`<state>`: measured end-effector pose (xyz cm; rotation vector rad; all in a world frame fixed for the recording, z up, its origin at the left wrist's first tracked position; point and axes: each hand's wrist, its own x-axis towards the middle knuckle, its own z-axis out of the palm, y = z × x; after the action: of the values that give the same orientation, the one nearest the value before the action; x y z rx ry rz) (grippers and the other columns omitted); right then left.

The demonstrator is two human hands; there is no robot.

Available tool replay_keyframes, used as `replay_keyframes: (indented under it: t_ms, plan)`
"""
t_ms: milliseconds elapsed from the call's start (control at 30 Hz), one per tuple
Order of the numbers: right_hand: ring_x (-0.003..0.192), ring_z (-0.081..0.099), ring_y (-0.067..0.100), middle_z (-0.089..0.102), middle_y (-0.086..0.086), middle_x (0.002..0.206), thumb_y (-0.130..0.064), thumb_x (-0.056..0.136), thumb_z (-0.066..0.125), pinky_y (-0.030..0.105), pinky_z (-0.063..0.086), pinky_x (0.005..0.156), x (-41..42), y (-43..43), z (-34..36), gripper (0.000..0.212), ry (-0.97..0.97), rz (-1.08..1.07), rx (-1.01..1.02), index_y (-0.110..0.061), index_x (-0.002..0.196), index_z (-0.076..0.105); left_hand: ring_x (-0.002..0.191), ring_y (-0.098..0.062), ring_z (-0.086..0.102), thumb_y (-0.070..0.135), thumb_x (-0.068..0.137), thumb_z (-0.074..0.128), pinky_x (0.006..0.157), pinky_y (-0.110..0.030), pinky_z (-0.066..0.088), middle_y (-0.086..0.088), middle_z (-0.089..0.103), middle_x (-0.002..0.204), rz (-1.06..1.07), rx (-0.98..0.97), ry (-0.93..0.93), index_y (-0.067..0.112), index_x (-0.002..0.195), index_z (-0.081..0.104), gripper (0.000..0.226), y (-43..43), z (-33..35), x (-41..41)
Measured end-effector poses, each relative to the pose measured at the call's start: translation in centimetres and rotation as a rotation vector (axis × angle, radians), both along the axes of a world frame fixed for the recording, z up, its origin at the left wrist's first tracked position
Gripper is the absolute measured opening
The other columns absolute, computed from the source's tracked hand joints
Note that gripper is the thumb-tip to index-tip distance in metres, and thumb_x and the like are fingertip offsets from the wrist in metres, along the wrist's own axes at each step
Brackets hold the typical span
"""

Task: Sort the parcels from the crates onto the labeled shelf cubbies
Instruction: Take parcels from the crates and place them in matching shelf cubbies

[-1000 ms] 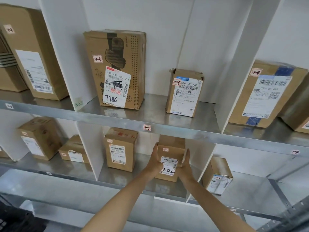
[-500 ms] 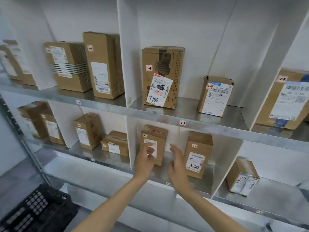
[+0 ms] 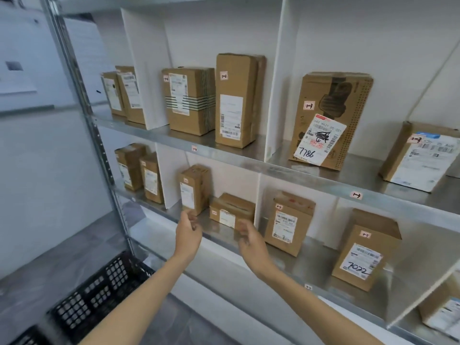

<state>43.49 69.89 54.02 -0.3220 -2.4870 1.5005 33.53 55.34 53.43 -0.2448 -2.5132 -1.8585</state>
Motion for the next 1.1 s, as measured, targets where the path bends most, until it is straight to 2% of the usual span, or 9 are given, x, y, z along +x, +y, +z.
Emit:
replay_keyframes:
  t_ms: [100,267,433,567,633,733,833,933,1100]
  plan:
    - [0.127,0.043,0.015,0.046,0.001,0.134,0.0,0.092,0.042,0.031,0.035,0.108,-4.9,-0.9,-0.4,0.05,-0.047,-0.01,-0.006,-0.019,0.138,0.038,0.114,-0.027,0.05,-0.003,0.091,0.047,0.086,-0.026,0.041,-0.004,0.049,0.118,-0.008,0.002,-0.039,0.011,0.133,0.035,0.046,-1.2,-0.6,-4.3]
    - [0.109,0.045,0.01,0.044,-0.005,0.119,0.004,0.091,0.043,0.021,0.036,0.088,-14.1,-3.1,-0.3,0.053,-0.075,-0.037,-0.152,-0.022,0.137,0.035,0.119,-0.02,0.049,0.007,0.09,0.058,0.102,-0.031,0.039,-0.003,0.047,0.13,-0.104,0.029,-0.057,0.012,0.139,0.029,0.057,-1.9,0.1,-12.4]
    - [0.113,0.041,0.014,0.044,-0.013,0.11,0.012,0.087,0.042,0.019,0.034,0.094,-24.2,-4.3,-0.8,0.068,-0.103,-0.079,-0.179,-0.016,0.146,0.022,0.132,-0.026,0.037,0.012,0.087,0.06,0.11,-0.038,0.033,-0.01,0.036,0.143,-0.155,-0.244,0.006,0.01,0.144,0.021,0.069,-1.4,-1.0,-22.6]
    - [0.124,0.045,0.021,0.032,-0.013,0.134,-0.006,0.086,0.048,0.027,0.039,0.098,-31.1,-4.7,-2.7,0.083,-0.183,-0.105,-0.175,-0.049,0.144,0.006,0.136,-0.024,0.023,0.007,0.089,0.057,0.105,-0.021,0.025,-0.007,0.023,0.15,-0.244,-0.313,0.069,0.017,0.149,0.014,0.075,-0.7,-2.4,-29.7]
    - [0.123,0.05,0.017,0.038,-0.012,0.146,-0.032,0.089,0.051,0.039,0.043,0.103,-34.8,-3.7,-6.1,0.075,-0.186,-0.096,-0.147,-0.072,0.129,0.001,0.14,-0.029,0.016,0.011,0.087,0.061,0.11,-0.03,0.025,-0.011,0.02,0.152,-0.254,-0.344,0.085,0.018,0.15,0.012,0.08,-0.4,-3.0,-32.7]
    - [0.138,0.033,0.015,0.025,-0.008,0.154,-0.007,0.091,0.046,0.028,0.039,0.107,-36.1,-4.9,-5.2,0.081,-0.17,-0.1,-0.092,-0.053,0.143,0.004,0.141,-0.034,0.013,0.024,0.084,0.067,0.113,-0.046,0.024,-0.016,0.019,0.153,-0.27,-0.383,0.049,0.017,0.15,0.013,0.085,0.2,-4.3,-35.8]
    - [0.144,0.018,0.018,0.002,-0.005,0.159,0.016,0.081,0.038,0.022,0.038,0.102,-37.1,-5.2,-5.4,0.091,-0.204,-0.05,-0.033,-0.03,0.15,0.001,0.129,-0.033,0.036,0.022,0.08,0.072,0.105,-0.042,0.038,-0.011,0.037,0.14,-0.336,-0.314,0.051,0.02,0.147,0.024,0.082,0.8,-5.8,-36.9]
    - [0.145,0.018,0.02,-0.005,0.0,0.16,0.017,0.075,0.043,0.03,0.043,0.101,-38.9,-5.4,-6.5,0.101,-0.197,-0.087,0.026,-0.043,0.146,0.002,0.112,-0.024,0.055,0.029,0.077,0.074,0.092,-0.036,0.051,-0.007,0.048,0.132,-0.332,-0.219,0.032,0.023,0.144,0.031,0.079,1.4,-7.6,-38.3]
    - [0.139,0.03,0.023,-0.002,-0.001,0.16,0.019,0.071,0.039,0.036,0.048,0.093,-40.2,-4.7,-7.1,0.103,-0.195,-0.108,0.022,-0.043,0.146,0.006,0.104,-0.011,0.05,0.013,0.077,0.075,0.077,-0.002,0.038,0.001,0.048,0.12,-0.29,-0.159,0.02,0.008,0.136,0.04,0.069,2.2,-7.3,-38.7]
